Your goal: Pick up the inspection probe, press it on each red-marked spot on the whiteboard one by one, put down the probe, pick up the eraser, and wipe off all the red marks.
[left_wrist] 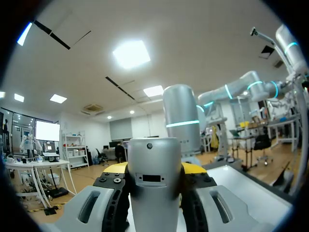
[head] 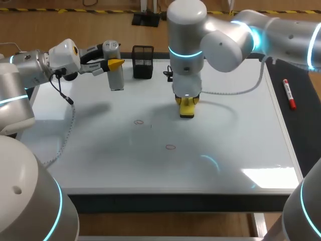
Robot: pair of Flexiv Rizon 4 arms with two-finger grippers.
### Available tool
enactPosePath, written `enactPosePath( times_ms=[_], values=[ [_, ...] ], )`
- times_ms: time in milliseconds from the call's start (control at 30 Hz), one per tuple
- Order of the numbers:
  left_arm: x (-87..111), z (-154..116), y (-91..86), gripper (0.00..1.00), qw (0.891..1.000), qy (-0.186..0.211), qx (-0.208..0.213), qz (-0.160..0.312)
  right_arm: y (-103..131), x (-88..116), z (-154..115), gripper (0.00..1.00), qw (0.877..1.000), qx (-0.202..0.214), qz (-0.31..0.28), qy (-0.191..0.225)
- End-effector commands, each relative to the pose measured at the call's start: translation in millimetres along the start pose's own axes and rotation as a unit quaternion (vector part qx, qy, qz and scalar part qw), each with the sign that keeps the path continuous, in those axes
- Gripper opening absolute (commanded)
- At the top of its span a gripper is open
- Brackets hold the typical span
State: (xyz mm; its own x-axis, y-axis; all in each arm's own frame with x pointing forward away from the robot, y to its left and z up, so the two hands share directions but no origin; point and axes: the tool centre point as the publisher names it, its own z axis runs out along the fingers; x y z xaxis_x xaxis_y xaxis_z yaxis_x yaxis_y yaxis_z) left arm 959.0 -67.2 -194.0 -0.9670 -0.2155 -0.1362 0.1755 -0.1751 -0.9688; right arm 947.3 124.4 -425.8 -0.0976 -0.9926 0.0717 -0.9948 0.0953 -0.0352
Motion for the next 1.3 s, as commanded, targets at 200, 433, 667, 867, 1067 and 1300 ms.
enactPosePath(
  times_ms=[200, 433, 667, 867, 1067, 1300],
  values=[
    [0.3, 0.2, -0.9, 0.00, 1.000, -0.001, 0.000, 0.000, -7.4, 9.5, -12.3, 0.00, 1.000, -0.011, -0.004, -0.026],
    [0.3, 0.2, -0.9, 0.00, 1.000, -0.001, 0.000, 0.000, -32.0, 31.7, -32.3, 0.00, 1.000, -0.001, -0.003, -0.018],
    [0.3, 0.2, -0.9, 0.00, 1.000, -0.001, 0.000, 0.000, -58.2, 54.8, -42.4, 0.00, 1.000, 0.005, 0.013, -0.014],
    [0.3, 0.2, -0.9, 0.00, 1.000, -0.001, 0.000, 0.000, -73.9, 72.3, -42.3, 0.00, 0.999, 0.001, 0.031, -0.010],
    [0.3, 0.2, -0.9, 0.00, 1.000, -0.001, 0.000, 0.000, -78.2, 81.1, -40.1, 0.00, 0.999, 0.002, 0.040, -0.007],
    [0.3, 0.2, -0.9, 0.00, 1.000, -0.001, 0.000, 0.000, -78.2, 81.1, -40.1, 0.00, 0.999, 0.002, 0.040, -0.007]
  ],
)
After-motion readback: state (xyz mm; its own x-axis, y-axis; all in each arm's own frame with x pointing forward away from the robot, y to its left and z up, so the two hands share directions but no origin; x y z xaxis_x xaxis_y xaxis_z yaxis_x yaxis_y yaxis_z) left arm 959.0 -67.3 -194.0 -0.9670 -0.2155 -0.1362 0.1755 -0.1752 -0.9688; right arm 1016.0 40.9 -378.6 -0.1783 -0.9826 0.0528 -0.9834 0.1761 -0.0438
